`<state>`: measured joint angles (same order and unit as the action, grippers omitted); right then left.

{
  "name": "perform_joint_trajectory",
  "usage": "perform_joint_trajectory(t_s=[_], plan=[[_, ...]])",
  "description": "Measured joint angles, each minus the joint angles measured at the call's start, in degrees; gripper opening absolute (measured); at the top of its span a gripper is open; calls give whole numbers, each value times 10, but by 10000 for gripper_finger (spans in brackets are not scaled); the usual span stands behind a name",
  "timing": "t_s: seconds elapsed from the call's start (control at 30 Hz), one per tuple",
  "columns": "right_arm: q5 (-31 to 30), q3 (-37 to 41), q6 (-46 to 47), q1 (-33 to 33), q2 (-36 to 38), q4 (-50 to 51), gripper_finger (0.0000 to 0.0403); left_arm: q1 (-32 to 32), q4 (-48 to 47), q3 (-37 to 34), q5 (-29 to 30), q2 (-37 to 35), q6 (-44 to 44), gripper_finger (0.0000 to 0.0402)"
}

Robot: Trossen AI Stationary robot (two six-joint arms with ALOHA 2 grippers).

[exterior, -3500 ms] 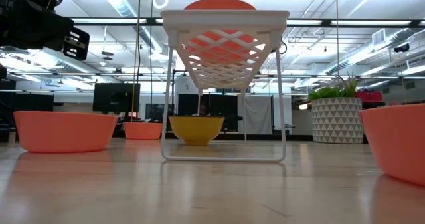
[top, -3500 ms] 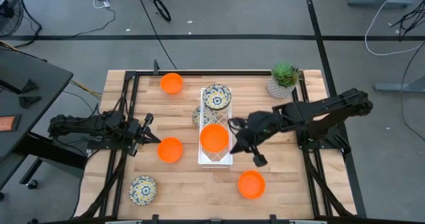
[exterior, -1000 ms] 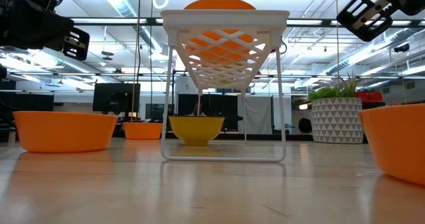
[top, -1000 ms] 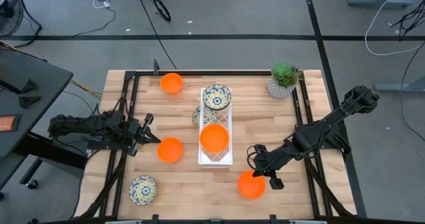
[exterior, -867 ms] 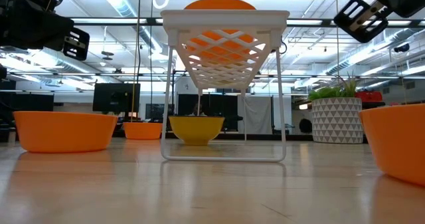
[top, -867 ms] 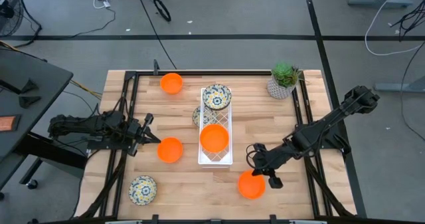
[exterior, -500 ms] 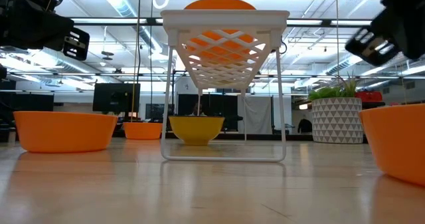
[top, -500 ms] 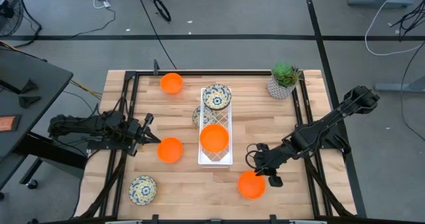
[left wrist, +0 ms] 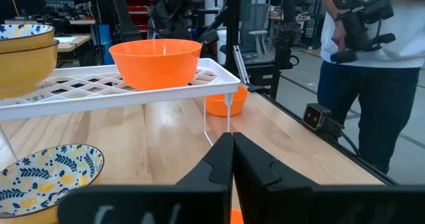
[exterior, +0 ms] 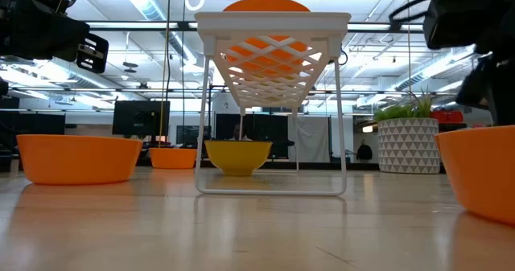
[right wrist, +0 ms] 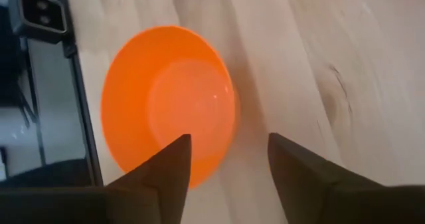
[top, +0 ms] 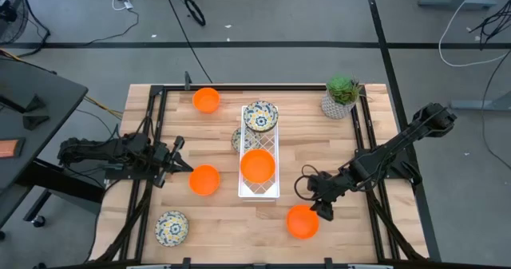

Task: Pick & Place Mini bowls
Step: Stack the orange bowl on top of the orange bowl on the shelf

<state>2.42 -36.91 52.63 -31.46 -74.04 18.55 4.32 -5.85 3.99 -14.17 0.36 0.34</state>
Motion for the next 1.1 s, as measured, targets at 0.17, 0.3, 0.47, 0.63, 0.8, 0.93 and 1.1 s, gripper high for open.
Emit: perform_joint_trajectory(t_s=[0.17, 0.3, 0.47, 0.63, 0.8, 0.93, 1.1], plan=[[0, 8, 24, 0, -3, 0, 229, 0, 0, 0, 0, 0, 0, 14], [3, 8, 26, 0, -21, -3, 244, 0, 0, 0, 0, 0, 0, 14], [7, 8, 54, 0, -45, 0, 249, 0, 0, 0, 0, 0, 0, 14], [18, 5, 56, 0, -62, -2, 249, 0, 0, 0, 0, 0, 0, 14], [26, 1, 68, 0, -74, -9, 249, 0, 0, 0, 0, 0, 0, 14], [32, 1, 75, 0, -79, -11, 249, 0, 0, 0, 0, 0, 0, 14], [32, 1, 86, 0, -80, -11, 237, 0, 0, 0, 0, 0, 0, 14]])
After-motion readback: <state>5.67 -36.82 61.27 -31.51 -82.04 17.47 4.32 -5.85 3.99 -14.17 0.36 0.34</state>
